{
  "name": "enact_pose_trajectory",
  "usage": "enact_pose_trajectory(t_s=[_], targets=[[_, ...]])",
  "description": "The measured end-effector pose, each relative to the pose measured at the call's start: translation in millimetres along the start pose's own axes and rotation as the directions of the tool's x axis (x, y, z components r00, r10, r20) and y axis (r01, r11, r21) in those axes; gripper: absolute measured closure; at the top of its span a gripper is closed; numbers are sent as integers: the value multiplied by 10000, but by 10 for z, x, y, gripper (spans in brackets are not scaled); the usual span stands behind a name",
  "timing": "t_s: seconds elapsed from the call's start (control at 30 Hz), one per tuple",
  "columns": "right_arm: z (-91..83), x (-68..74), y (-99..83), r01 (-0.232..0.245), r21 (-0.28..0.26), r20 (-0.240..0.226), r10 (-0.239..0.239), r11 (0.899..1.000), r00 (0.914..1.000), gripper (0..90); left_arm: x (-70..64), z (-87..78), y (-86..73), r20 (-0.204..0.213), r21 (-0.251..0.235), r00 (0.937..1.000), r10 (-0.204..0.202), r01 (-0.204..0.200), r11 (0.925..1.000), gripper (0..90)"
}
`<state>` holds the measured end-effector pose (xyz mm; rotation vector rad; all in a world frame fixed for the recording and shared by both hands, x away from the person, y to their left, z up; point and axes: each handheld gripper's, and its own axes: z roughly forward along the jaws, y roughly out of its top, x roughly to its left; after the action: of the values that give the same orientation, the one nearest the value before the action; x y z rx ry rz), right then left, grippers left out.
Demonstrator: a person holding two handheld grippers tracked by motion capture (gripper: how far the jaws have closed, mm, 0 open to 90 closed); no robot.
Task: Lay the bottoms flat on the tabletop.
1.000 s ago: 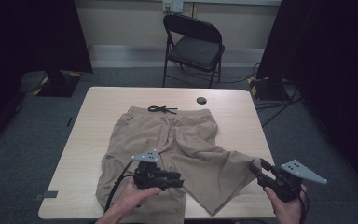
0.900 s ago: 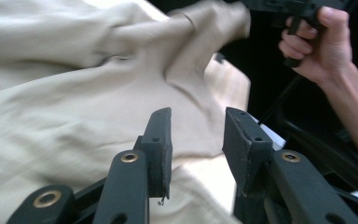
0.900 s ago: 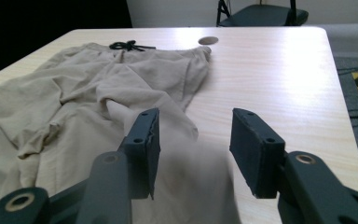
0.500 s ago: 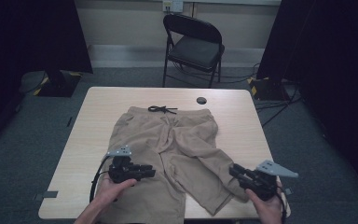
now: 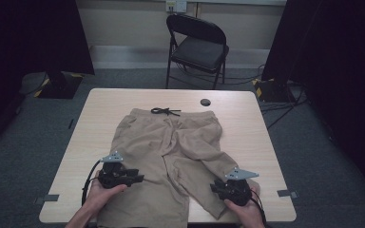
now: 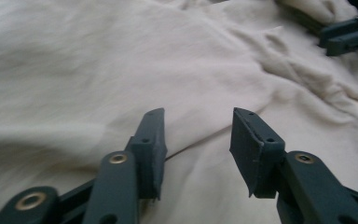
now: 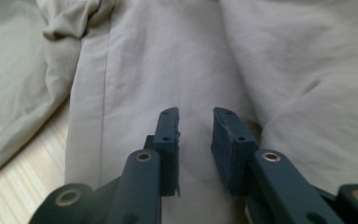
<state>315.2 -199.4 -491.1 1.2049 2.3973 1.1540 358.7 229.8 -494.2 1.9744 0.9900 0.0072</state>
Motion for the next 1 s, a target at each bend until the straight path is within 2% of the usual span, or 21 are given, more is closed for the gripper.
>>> enact_pose_trajectory(t_s=[0.13,0.23,0.33,0.4,0.43,0.5,0.53,0.6,0.67,0.73,0.8,0.87,0.9,0.93,1.0], targets=[[22,75,-17,115,85,-217,-113,9999,9997,721,37,-16,-35,-298,8,9996,-25,25,10000,520],[43,188,-30,283,64,-615,-278,9996,9977,727,63,-40,-45,-360,-35,9993,43,-44,10000,512],[78,345,-28,640,161,-1070,-619,9978,9923,727,96,-84,-69,-514,-91,9986,78,-83,9999,505],[112,437,-22,679,197,-1563,-640,9975,9856,716,135,-130,-99,-613,-185,9980,163,-175,9997,498],[113,491,-5,955,290,-1546,-899,9950,9839,693,151,-145,-112,-614,-256,9981,88,-104,9996,498],[77,496,34,838,-13,-1655,-828,9965,9827,684,188,-176,-140,-612,-457,9981,-96,68,9989,498],[25,470,67,677,-289,-1675,-716,9973,9833,675,196,-187,-150,-607,-479,9981,-52,23,9988,499],[-115,372,146,320,-915,-1333,-441,9953,9901,640,198,-193,-165,-706,-542,9974,131,-170,9984,502],[-255,219,217,97,-1255,-834,-203,9920,9963,601,189,-190,-173,-746,-588,9970,198,-243,9980,504],[-368,20,251,-343,-1523,-322,298,9877,9990,557,177,-197,-176,-935,-476,9943,509,-556,9973,504],[-428,-182,243,-698,-1646,127,729,9839,9973,519,177,-205,-190,-980,-498,9932,631,-682,9964,504],[-405,-364,210,-1160,-1624,439,1246,9799,9912,468,184,-221,-195,-1085,-448,9914,727,-780,9959,510],[-372,-438,188,-1251,-1511,614,1357,9806,9888,451,189,-227,-200,-1076,-492,9917,709,-766,9958,511],[-331,-486,168,-1439,-1422,701,1550,9793,9854,434,191,-244,-207,-1165,-428,9903,753,-808,9958,511],[-243,-551,142,-1519,-1207,937,1636,9810,9821,423,212,-285,-235,-1244,-495,9899,687,-753,9959,511]])
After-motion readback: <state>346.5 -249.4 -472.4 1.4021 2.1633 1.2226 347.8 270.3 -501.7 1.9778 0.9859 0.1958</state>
